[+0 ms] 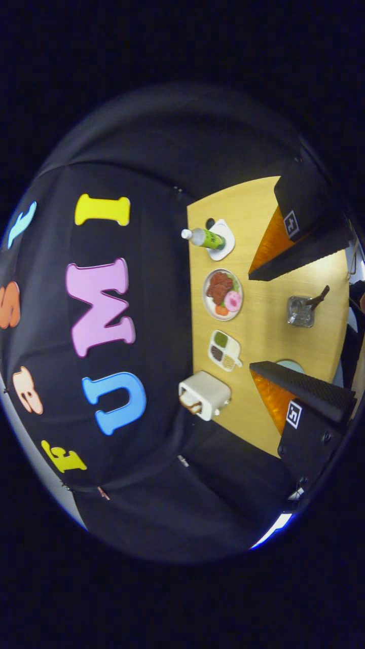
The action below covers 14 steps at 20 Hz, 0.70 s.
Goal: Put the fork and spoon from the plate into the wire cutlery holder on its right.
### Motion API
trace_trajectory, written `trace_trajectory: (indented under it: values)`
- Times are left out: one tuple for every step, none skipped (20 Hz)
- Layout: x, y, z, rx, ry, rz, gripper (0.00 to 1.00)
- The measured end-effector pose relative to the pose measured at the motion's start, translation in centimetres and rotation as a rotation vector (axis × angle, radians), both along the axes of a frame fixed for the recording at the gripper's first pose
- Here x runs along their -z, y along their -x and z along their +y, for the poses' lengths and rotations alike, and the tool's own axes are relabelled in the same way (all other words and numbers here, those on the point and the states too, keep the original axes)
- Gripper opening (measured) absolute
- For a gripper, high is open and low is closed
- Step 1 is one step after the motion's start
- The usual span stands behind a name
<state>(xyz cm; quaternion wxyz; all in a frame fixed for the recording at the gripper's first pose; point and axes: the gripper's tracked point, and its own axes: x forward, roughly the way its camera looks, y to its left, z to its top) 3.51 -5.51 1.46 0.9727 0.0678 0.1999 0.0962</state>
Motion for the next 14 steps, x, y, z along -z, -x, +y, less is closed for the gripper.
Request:
trace_trajectory:
  values:
    - [-2.0, -0.2, -0.9, 0.034, -0.003, -0.083, 0.99]
    - [-3.9, -0.5, -2.5, 0.085, 0.008, -0.168, 0.99]
    - [-5.7, -0.4, -3.5, 0.125, 0.013, -0.237, 0.99]
    - [-7.6, -0.1, -4.3, 0.158, 0.013, -0.308, 0.99]
    - [-8.8, 0.6, -4.5, 0.183, 0.016, -0.368, 0.99]
    - [-9.9, 1.1, -4.9, 0.201, 0.022, -0.415, 0.99]
    - [-11.1, 1.4, -5.3, 0.218, 0.025, -0.471, 0.99]
    - [-12.2, 1.5, -5.8, 0.235, 0.034, -0.517, 0.99]
    - [-12.8, 2.1, -6.4, 0.257, 0.041, -0.55, 0.98]
    - [-13.3, 2.5, -7.0, 0.279, 0.048, -0.579, 0.99]
    - [-13.7, 2.7, -7.4, 0.299, 0.047, -0.597, 0.99]
    - [-14.0, 3.0, -7.6, 0.312, 0.038, -0.611, 0.99]
    - [-14.1, 3.3, -7.8, 0.315, 0.025, -0.615, 0.98]
    - [-14.0, 3.4, -7.7, 0.311, 0.013, -0.61, 0.98]
